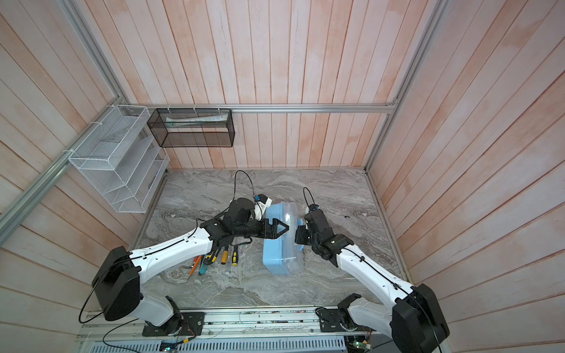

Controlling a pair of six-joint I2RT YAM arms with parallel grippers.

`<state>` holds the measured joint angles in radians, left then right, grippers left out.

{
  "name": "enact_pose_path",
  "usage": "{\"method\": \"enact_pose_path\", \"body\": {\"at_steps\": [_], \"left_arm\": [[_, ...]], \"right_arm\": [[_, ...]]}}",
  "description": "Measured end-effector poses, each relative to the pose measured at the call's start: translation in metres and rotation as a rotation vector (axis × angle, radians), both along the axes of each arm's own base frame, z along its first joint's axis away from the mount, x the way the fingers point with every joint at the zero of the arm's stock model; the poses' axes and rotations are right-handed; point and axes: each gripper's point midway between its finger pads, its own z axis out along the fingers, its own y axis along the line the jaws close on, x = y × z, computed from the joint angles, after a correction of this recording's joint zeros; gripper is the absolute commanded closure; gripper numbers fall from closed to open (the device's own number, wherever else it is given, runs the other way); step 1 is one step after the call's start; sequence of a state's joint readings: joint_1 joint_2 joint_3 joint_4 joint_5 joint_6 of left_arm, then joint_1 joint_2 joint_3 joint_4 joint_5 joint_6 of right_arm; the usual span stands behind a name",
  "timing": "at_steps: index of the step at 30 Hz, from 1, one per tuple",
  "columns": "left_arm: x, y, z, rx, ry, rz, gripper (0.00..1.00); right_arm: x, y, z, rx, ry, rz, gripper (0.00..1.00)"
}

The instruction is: Pack the tool kit

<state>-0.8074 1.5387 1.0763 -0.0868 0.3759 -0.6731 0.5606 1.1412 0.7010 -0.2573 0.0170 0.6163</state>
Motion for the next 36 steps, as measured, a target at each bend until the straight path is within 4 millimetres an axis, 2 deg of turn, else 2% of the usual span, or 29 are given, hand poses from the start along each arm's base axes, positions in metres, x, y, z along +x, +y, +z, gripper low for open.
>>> {"method": "enact_pose_path", "body": {"at_steps": [3, 5, 9, 17, 21, 28, 32, 36], "left_arm": [[0.001, -0.003, 0.001, -0.073, 0.004, -0.007, 0.00], [-0.006, -0.011, 0.008, -0.138, 0.005, -0.046, 0.00], [-0.006, -0.011, 0.010, -0.214, 0.015, -0.047, 0.00], [-0.009, -0.007, 0.012, -0.209, 0.005, -0.064, 0.00], [-0.009, 0.010, 0.020, -0.181, -0.022, -0.068, 0.00], [0.018, 0.059, 0.038, -0.116, -0.127, 0.062, 0.00], [0.021, 0.078, 0.022, -0.070, -0.128, 0.117, 0.00], [0.016, 0.097, -0.019, 0.001, -0.063, 0.163, 0.00]], "right_arm": [[0.001, -0.002, -0.001, -0.001, 0.006, -0.017, 1.00], [0.001, 0.001, 0.000, 0.000, 0.001, -0.007, 1.00], [0.000, 0.000, -0.001, -0.007, 0.006, -0.014, 1.00], [-0.002, -0.003, 0.003, -0.020, -0.006, -0.019, 1.00], [-0.005, 0.001, 0.016, -0.029, -0.039, 0.015, 1.00], [0.001, 0.011, 0.053, 0.022, -0.116, 0.044, 1.00], [0.000, 0.023, 0.056, 0.045, -0.119, 0.077, 1.00], [-0.002, 0.034, 0.042, 0.036, -0.079, 0.106, 1.00]]}}
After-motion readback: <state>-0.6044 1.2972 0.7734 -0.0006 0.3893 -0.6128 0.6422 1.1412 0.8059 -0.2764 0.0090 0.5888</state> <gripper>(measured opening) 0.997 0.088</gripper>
